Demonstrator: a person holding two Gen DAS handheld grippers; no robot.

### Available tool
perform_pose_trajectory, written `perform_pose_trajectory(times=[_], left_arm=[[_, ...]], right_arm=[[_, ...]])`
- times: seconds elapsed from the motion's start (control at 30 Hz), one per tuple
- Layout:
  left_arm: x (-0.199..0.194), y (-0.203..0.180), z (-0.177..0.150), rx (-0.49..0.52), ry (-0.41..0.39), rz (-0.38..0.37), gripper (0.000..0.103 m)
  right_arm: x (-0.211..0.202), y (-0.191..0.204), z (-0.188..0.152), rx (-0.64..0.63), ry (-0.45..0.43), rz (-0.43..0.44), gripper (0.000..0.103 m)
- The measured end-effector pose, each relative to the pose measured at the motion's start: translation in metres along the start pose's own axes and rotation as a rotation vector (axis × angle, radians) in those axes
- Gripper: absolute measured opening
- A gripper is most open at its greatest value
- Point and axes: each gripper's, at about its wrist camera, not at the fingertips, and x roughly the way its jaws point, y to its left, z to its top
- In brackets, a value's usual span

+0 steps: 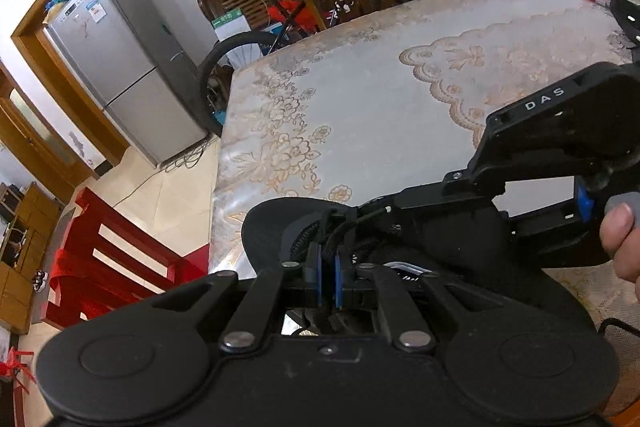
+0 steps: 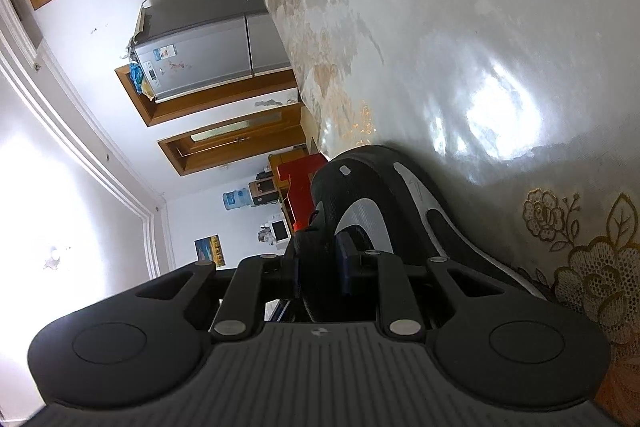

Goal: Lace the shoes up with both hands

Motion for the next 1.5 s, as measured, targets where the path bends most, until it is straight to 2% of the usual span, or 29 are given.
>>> perform_pose_trajectory(times=[0.47, 0.67, 0.77, 0.93, 1.07, 1.2, 1.4, 1.43, 1.47, 1.5], left_arm=[[0.005, -0.014, 0.002, 0.088, 0.010, 0.063, 0.005], [0.008, -0.023, 0.003, 0.156, 0.008, 0.084, 0.006], [0.008, -0.026, 0.003, 0.177, -0.001, 0.062, 0.006], [-0.001, -0.037, 0.002, 0.231, -0.014, -0.030, 0.007], [0.003, -0.034, 0.002, 0.214, -0.001, -0.038, 0.008], [0.011, -0.024, 0.005, 0.197, 0.023, -0.035, 0.008], [0.018, -0.019, 0.010, 0.156, 0.027, -0.080, 0.009], [0.018, -0.018, 0.011, 0.146, 0.027, -0.087, 0.009], [0.019, -0.017, 0.012, 0.136, 0.031, -0.094, 0.009], [0.019, -0.016, 0.012, 0.129, 0.036, -0.098, 0.009]], right_arm=[[0.004, 0.000, 0.005, -0.029, 0.017, -0.003, 0.020], [0.005, 0.001, 0.006, -0.054, 0.023, -0.009, 0.020], [0.007, 0.006, 0.006, -0.095, 0.028, -0.022, 0.020], [0.009, 0.018, 0.005, -0.187, 0.033, -0.057, 0.020], [0.011, 0.025, 0.003, -0.258, 0.037, -0.083, 0.020], [0.014, 0.024, 0.004, -0.260, 0.041, -0.081, 0.021], [0.018, 0.038, 0.001, -0.351, 0.046, -0.123, 0.029], [0.017, 0.040, 0.001, -0.357, 0.045, -0.110, 0.040], [0.016, 0.040, 0.001, -0.339, 0.045, -0.077, 0.044], [0.015, 0.038, 0.003, -0.306, 0.049, -0.046, 0.044]])
